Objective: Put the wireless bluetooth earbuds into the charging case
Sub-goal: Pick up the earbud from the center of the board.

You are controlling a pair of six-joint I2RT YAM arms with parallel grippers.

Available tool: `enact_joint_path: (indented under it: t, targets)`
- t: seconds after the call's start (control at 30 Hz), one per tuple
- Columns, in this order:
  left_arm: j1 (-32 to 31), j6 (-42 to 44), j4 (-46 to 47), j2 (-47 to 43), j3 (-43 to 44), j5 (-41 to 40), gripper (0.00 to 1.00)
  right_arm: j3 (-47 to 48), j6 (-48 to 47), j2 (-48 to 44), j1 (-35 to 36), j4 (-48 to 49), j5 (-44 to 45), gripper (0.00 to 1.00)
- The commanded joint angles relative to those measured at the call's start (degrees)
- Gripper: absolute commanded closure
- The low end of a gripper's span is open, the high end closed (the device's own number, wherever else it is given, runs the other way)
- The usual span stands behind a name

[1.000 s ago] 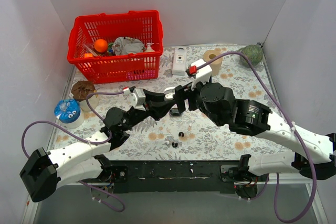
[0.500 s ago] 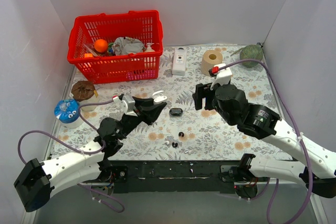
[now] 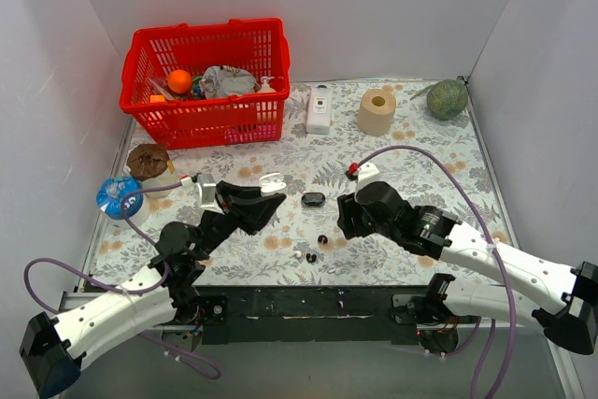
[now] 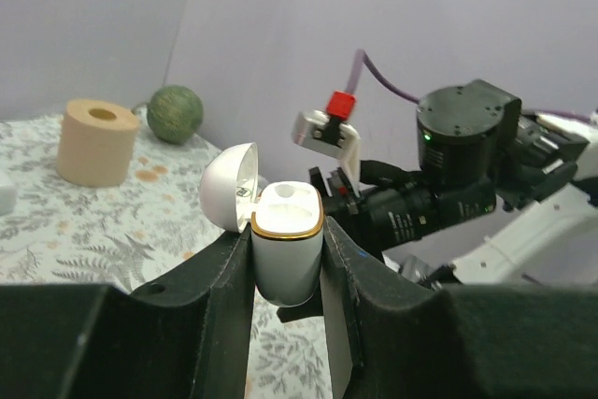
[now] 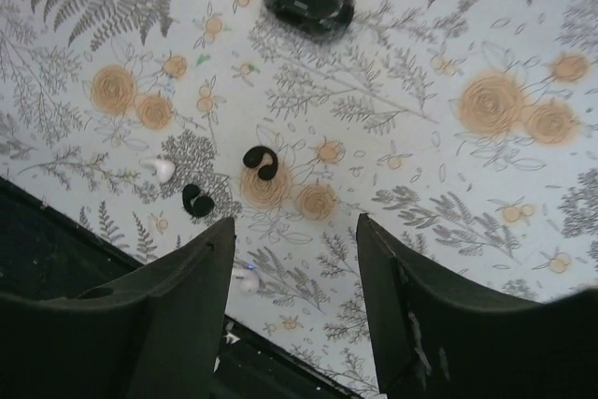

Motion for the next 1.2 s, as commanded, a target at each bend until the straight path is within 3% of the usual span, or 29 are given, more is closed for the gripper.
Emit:
enact_joint_path:
  t: [0.0, 0.13, 0.17, 0.23, 0.27, 0.37, 0.73, 1.17]
  targets:
    - [0.1, -0.2, -5.2, -0.8, -1.4, 9.4, 1.00, -3.6, 5.2, 2.2, 1.4, 2.3, -8.8, 0.38]
    - [0.1, 0.3, -5.5, -2.9, -2.7, 11.7, 1.00, -7.7, 7.9, 2.5, 6.7, 2.8, -7.9, 0.43]
    - [0.1, 0.3, -5.6, -3.5, -3.3, 11.5, 1.00, -8.5, 8.3, 2.8, 7.0, 3.0, -7.8, 0.55]
    - [0.1, 0.4, -5.7, -5.6, -3.9, 10.8, 1.00, -10.3, 9.2, 3.3, 8.0, 3.4, -7.4, 0.70]
    - [0.1, 0.4, -5.8, -6.1, -4.3, 10.5, 1.00, -10.7, 9.5, 3.3, 8.2, 4.2, -7.3, 0.82]
    - [0.1, 1.3, -6.6, -8.0, -4.7, 10.2, 1.00, -12.2, 10.4, 2.9, 8.7, 5.6, -7.5, 0.99]
    - [0.1, 0.5, -7.0, -7.5, -5.1, 12.0, 1.00, -17.8, 14.1, 4.4, 12.9, 10.4, -11.7, 0.99]
    - [0.1, -0.4, -7.2, -6.6, -5.3, 12.5, 1.00, -19.3, 14.4, 8.2, 13.0, 13.8, -8.4, 0.99]
